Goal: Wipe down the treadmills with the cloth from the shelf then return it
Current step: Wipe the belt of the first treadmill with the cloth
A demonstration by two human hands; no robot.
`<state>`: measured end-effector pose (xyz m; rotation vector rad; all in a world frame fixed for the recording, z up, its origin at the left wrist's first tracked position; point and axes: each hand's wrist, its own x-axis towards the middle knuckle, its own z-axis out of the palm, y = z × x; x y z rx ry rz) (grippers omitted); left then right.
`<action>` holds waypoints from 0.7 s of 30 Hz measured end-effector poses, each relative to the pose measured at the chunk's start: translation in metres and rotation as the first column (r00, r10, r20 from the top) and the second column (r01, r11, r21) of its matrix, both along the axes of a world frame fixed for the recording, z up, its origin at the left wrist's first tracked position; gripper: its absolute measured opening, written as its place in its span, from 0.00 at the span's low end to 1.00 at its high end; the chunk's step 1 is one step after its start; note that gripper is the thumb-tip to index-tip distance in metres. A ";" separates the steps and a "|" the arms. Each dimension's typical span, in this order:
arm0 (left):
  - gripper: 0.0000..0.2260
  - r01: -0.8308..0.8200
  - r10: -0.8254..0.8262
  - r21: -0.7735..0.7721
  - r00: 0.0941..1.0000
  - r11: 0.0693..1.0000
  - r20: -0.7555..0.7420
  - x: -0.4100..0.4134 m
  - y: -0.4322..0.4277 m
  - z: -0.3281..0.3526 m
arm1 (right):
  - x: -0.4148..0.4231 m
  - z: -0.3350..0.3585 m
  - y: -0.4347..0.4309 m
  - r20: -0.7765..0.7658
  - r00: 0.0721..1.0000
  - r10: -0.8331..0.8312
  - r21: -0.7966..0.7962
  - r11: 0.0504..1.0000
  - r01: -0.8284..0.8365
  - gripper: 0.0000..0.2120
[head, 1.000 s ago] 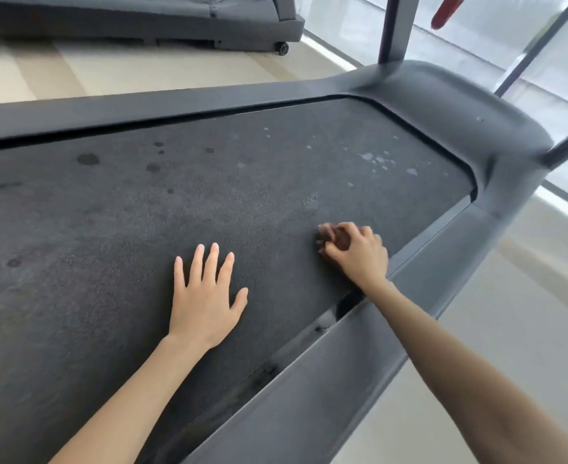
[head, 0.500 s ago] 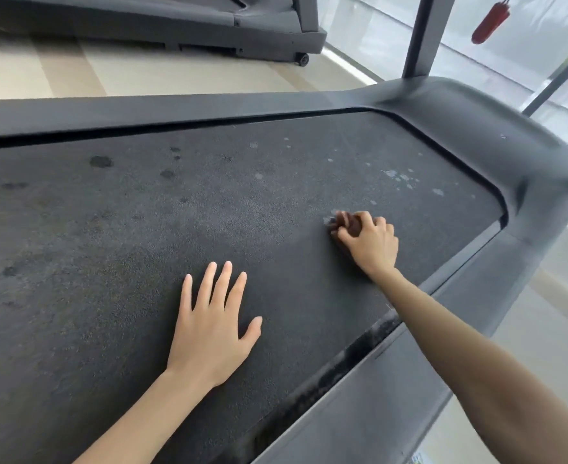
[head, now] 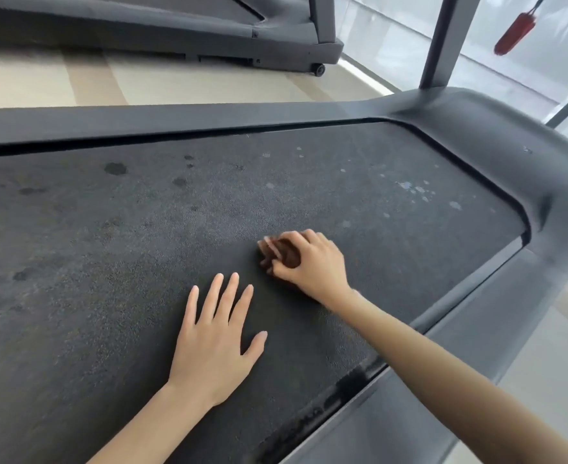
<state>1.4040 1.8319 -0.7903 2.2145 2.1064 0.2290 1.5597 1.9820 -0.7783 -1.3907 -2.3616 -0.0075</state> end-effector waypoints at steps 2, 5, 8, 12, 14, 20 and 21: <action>0.31 -0.003 0.003 0.007 1.000 1.000 0.001 -0.001 -0.002 -0.001 | 0.035 0.005 0.035 0.016 0.977 -0.212 -0.037 0.977 0.212 0.23; 0.31 -0.006 0.006 0.006 1.000 1.000 0.024 -0.002 -0.003 -0.001 | 0.086 0.015 0.084 0.065 0.835 -0.546 -0.083 0.831 0.550 0.25; 0.31 -0.012 0.012 0.005 1.000 1.000 0.026 0.002 -0.001 0.000 | 0.098 0.012 0.095 0.053 0.760 -0.648 -0.104 0.753 0.649 0.26; 0.32 -0.015 0.015 0.003 0.999 1.000 0.039 0.014 0.016 0.003 | 0.078 0.004 0.047 0.029 0.934 -0.356 0.004 0.935 0.356 0.22; 0.33 -0.001 0.000 0.010 0.999 1.000 0.046 0.022 0.030 0.005 | 0.076 -0.002 0.016 0.037 0.987 -0.156 0.065 0.986 0.153 0.22; 0.33 0.153 -0.153 -0.024 0.988 0.988 0.013 0.063 0.073 -0.002 | 0.124 -0.004 0.051 0.042 0.988 -0.152 0.073 0.986 0.149 0.22; 0.33 0.173 -0.173 -0.016 0.985 0.985 0.002 0.070 0.081 -0.004 | 0.140 -0.003 0.071 0.035 0.973 -0.228 0.058 0.972 0.226 0.21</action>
